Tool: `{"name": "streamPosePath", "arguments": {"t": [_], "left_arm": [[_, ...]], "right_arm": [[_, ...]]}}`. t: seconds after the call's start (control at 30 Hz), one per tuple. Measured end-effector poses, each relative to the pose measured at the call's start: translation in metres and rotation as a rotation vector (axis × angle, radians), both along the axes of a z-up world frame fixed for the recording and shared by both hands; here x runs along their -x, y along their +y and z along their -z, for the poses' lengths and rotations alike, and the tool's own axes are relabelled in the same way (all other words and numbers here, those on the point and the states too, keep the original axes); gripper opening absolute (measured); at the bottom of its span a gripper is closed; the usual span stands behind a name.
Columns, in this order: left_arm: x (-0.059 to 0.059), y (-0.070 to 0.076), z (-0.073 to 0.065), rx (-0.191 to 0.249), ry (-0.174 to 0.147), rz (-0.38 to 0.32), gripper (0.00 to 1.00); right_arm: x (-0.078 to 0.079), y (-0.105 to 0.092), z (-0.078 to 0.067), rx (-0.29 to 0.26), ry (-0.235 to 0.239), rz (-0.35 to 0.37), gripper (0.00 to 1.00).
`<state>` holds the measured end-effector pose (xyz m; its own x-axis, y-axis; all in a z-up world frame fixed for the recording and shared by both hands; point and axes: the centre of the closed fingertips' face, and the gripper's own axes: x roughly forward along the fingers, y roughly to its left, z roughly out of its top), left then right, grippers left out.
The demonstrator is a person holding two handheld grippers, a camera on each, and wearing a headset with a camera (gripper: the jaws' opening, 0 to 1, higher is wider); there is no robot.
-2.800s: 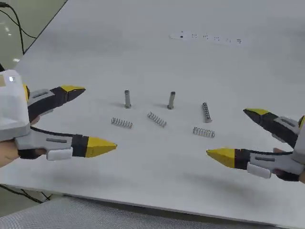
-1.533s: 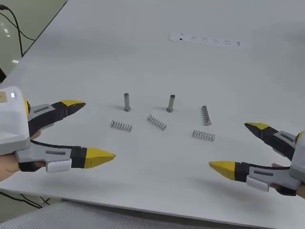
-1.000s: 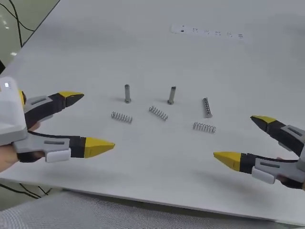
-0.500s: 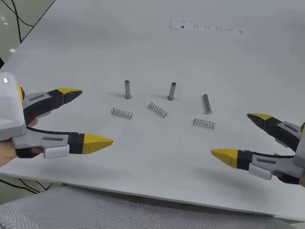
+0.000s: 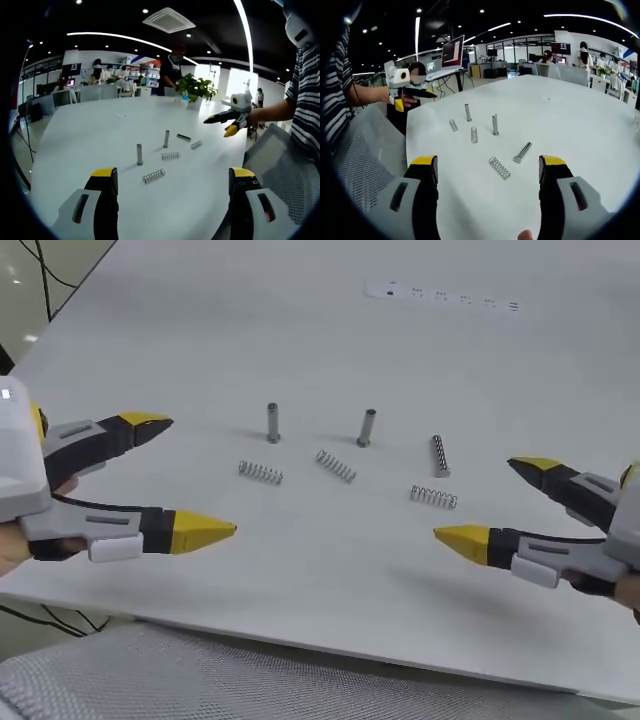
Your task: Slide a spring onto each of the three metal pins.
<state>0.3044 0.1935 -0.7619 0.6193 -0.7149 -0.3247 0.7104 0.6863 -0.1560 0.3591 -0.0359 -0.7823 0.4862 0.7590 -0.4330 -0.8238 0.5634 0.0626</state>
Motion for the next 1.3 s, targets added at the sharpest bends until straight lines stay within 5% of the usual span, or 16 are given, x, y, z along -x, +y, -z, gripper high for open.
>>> {"name": "streamPosePath", "arguments": {"t": [0.27, 0.57, 0.77, 1.3], "left_arm": [[0.0, -0.001, 0.001, -0.001, 0.005, 0.005, 0.91], [0.002, 0.0, 0.001, -0.006, 0.004, 0.013, 0.91], [0.002, 0.004, 0.0, -0.014, 0.005, 0.019, 0.91], [0.005, 0.005, 0.001, -0.033, 0.016, 0.034, 0.9]], "right_arm": [[-0.017, 0.009, -0.01, 0.002, 0.003, -0.021, 0.79], [-0.028, 0.016, -0.005, 0.005, 0.107, -0.022, 0.69], [-0.041, 0.017, -0.004, 0.023, 0.136, -0.003, 0.65], [-0.073, 0.012, 0.025, 0.138, 0.292, 0.088, 0.45]]}}
